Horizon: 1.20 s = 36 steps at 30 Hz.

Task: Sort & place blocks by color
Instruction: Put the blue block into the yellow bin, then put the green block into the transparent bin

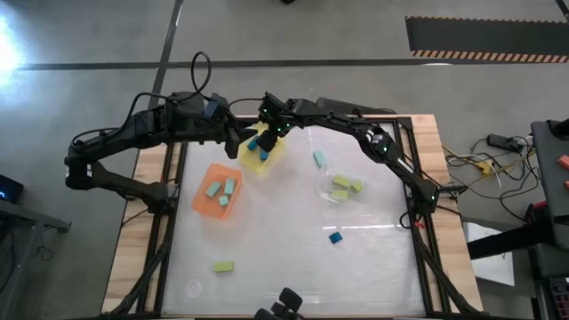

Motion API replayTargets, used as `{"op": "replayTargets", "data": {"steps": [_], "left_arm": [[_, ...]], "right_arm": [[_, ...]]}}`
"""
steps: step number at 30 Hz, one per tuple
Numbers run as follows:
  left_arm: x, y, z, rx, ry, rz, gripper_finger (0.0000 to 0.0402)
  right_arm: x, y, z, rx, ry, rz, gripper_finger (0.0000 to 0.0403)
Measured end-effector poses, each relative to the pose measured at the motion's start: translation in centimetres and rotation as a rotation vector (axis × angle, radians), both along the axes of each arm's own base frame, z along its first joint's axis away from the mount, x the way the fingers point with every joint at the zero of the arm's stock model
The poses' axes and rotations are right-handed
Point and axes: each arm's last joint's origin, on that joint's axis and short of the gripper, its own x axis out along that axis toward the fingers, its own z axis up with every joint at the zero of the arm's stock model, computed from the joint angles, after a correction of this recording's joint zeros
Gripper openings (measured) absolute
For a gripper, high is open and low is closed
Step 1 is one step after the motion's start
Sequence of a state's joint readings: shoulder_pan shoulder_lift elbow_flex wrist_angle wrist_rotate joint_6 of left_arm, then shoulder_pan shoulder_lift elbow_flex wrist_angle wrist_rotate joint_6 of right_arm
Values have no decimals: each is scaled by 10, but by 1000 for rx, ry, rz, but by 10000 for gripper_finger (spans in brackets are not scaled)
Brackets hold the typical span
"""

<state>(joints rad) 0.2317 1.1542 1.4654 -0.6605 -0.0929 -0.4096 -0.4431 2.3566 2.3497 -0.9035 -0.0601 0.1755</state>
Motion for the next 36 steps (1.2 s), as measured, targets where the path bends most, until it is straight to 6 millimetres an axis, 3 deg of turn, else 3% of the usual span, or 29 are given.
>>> {"op": "replayTargets", "data": {"steps": [8,16,25,36], "left_arm": [[0,0,0,-4,-1,0,160],[-1,-6,-6,-101,38,-70,160],[-10,-42,-28,-302,288,-215,160],[-20,-101,-62,-361,568,-448,160]], "right_arm": [[-1,1,1,4,9,0,239],[-15,10,22,59,47,10,237],[-49,43,74,138,152,65,231],[-78,73,143,77,20,100,228]]}}
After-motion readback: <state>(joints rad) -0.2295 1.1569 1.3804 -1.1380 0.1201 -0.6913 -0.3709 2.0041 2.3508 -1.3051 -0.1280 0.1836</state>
